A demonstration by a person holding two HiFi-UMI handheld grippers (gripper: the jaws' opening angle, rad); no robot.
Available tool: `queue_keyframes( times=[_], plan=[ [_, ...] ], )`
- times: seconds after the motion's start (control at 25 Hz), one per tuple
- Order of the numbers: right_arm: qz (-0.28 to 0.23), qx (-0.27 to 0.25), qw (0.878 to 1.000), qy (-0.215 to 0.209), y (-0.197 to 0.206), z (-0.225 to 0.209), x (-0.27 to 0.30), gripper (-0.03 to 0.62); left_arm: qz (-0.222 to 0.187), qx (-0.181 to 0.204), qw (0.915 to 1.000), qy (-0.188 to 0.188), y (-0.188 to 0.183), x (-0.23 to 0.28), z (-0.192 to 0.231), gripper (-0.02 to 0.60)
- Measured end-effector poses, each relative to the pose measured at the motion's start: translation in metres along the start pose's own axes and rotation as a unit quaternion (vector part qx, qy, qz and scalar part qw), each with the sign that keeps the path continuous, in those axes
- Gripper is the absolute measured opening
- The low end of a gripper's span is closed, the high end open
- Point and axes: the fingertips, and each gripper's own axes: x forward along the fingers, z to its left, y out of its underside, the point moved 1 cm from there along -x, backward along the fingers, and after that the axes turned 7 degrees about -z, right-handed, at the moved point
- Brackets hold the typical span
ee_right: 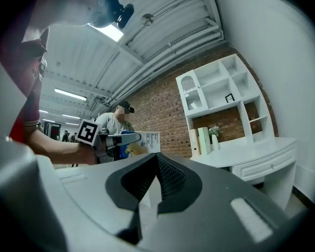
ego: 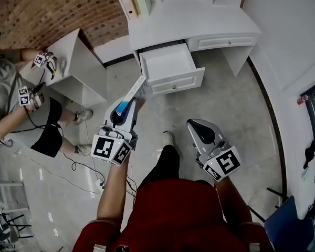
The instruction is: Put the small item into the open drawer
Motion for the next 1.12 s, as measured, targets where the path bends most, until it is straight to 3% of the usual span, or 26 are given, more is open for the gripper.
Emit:
queue_keyframes(
  times=[0.48,0.76,1.12],
  plan=[
    [0.042,-0.019,0.999,0.025,0.014,-0.16,0.191,0.014,0.068,0.001,0.9973,0.027,0.098,0.178,0.16,0.083],
    [0.073,-0.018,0.997,0.018,0.033,-0.216,0.252,0.014,0.133,-0.003,0.9905,0.034,0.166,0.241,0.207,0.083],
    [0.116,-0.018,0.993,-0.026,0.057,-0.285,0.295,0.013,0.216,0.005,0.9762,0.022,0.26,0.303,0.244,0.084]
  ],
)
